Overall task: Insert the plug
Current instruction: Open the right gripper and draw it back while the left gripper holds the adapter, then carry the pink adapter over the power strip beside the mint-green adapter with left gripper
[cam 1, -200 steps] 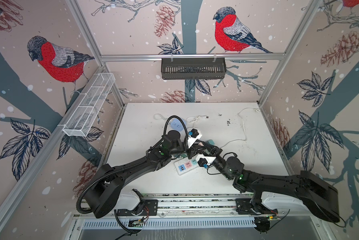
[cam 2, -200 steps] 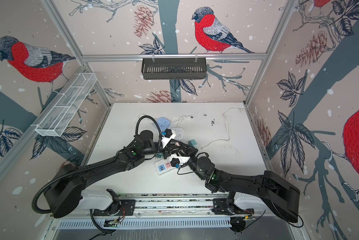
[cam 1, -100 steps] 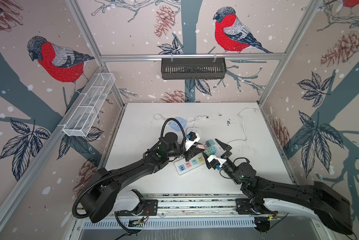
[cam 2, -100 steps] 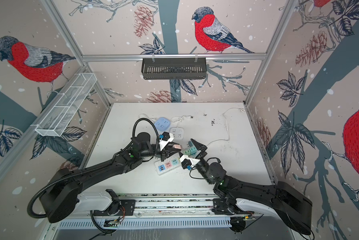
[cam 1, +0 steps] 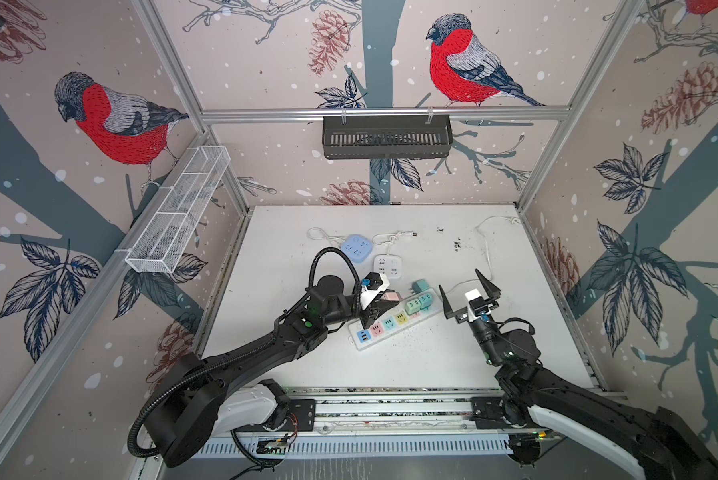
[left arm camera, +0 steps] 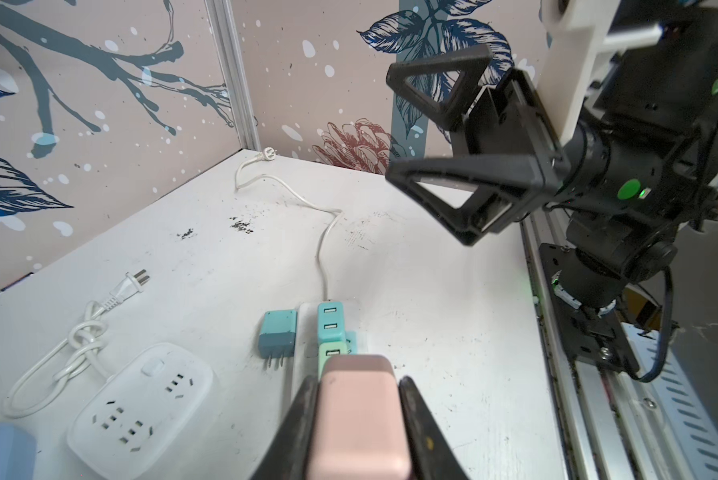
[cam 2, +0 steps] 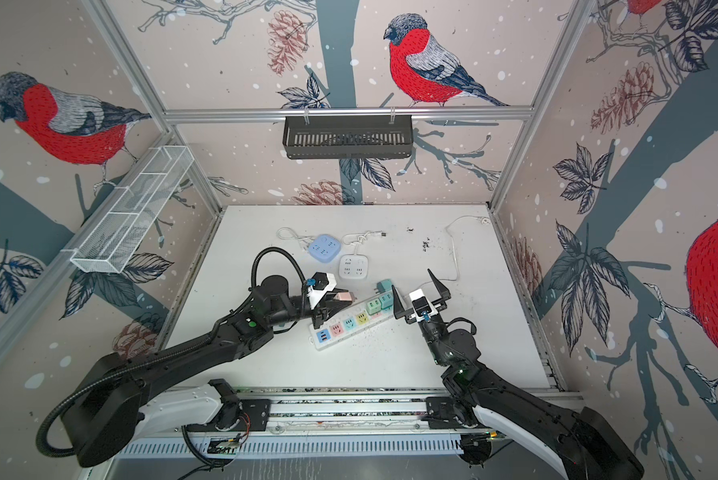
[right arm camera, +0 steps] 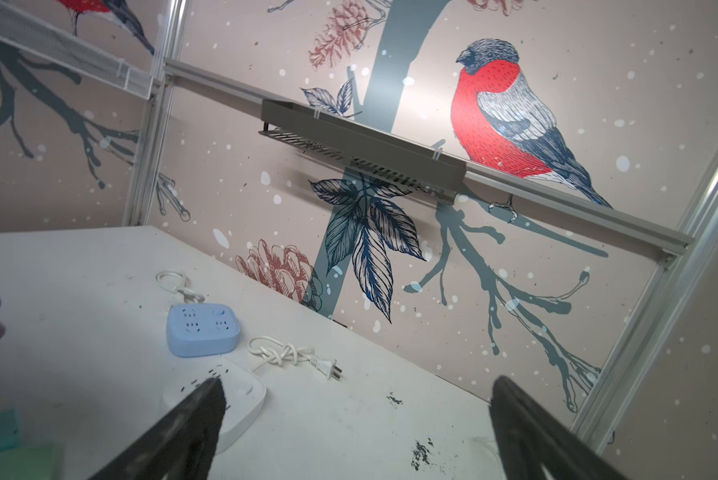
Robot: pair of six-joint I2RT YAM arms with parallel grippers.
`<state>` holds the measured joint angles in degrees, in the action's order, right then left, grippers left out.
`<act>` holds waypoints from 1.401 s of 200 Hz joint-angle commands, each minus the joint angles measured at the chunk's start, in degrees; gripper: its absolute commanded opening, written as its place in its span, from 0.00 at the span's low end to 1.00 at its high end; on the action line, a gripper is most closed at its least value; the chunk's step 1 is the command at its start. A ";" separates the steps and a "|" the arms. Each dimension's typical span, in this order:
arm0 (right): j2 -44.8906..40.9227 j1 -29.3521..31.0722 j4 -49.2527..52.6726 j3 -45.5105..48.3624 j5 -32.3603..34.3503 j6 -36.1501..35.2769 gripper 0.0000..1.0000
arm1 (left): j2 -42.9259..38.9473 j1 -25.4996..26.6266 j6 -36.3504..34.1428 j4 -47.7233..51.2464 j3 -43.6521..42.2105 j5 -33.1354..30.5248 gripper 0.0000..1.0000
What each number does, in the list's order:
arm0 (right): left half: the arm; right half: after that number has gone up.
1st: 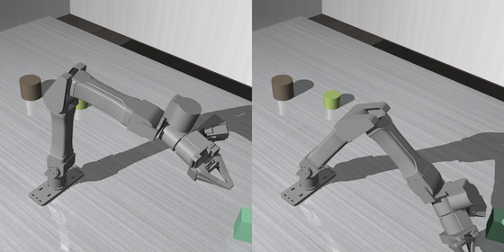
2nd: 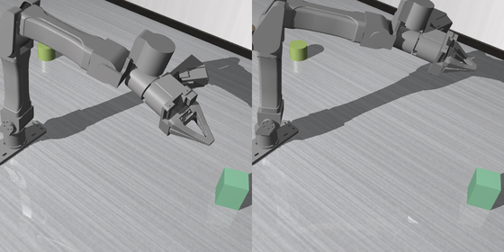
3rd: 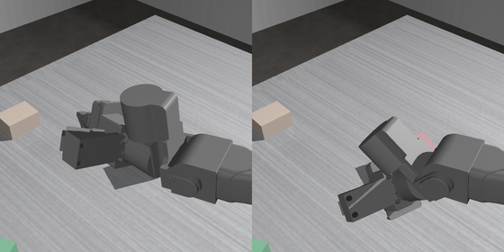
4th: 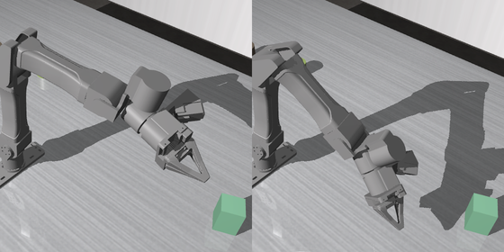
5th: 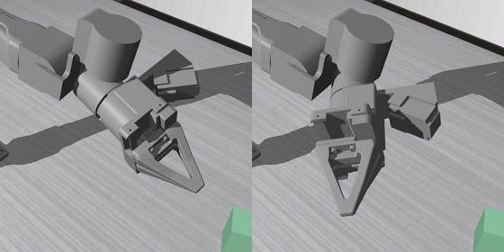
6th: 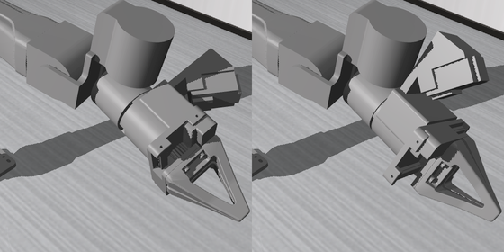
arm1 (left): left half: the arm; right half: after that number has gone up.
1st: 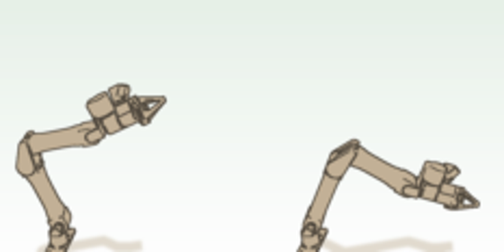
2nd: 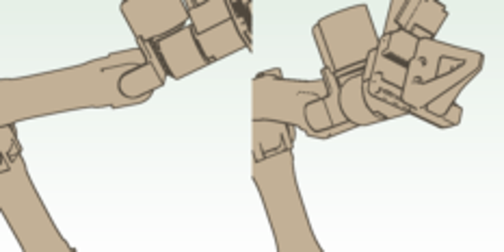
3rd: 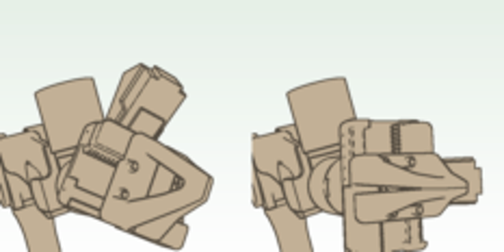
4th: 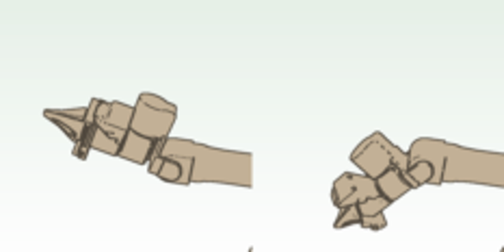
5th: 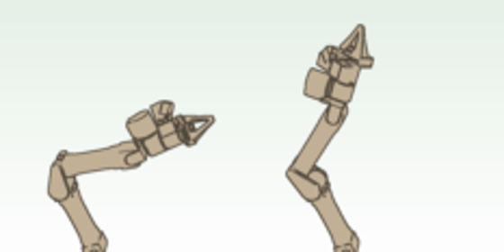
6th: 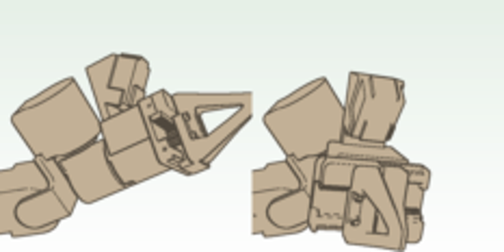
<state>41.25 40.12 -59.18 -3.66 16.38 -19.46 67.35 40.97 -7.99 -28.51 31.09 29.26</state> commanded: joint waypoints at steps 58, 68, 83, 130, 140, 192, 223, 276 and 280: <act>2.79 -13.24 9.31 -1.77 9.92 31.16 1.00 | 2.94 -0.90 -8.25 6.50 4.43 -8.71 0.00; 2.62 -14.68 11.23 -1.88 9.93 32.99 1.00 | 3.77 -0.90 -9.24 8.66 5.50 -8.53 0.00; 2.27 -16.66 12.52 -1.28 9.74 35.16 1.00 | 5.09 -0.54 -10.30 11.61 7.12 -8.82 0.00; 2.16 -21.23 11.74 0.52 2.10 36.67 1.00 | 6.26 -0.46 -10.02 21.59 12.51 -9.03 0.00; 2.56 -21.66 10.66 1.11 0.66 37.31 1.00 | 5.93 -0.45 -10.65 23.48 13.00 -7.22 0.00; 6.89 -24.48 4.07 3.14 -10.92 38.45 1.00 | 7.00 0.24 -10.10 32.23 17.78 -4.70 0.00; 11.28 -25.53 1.03 2.63 -20.29 37.30 1.00 | 12.18 1.09 -9.11 37.22 22.11 -8.83 0.00; 19.91 -24.05 -3.03 -0.19 -38.42 32.65 1.00 | 18.98 1.49 -7.33 44.41 28.15 -11.41 0.00; 20.35 -23.77 -3.05 -0.41 -38.87 32.39 1.00 | 19.19 1.55 -7.26 44.63 28.35 -11.62 0.00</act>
<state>59.24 15.35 -56.71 -3.51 -13.04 16.03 85.56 42.37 -16.25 12.64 57.65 19.16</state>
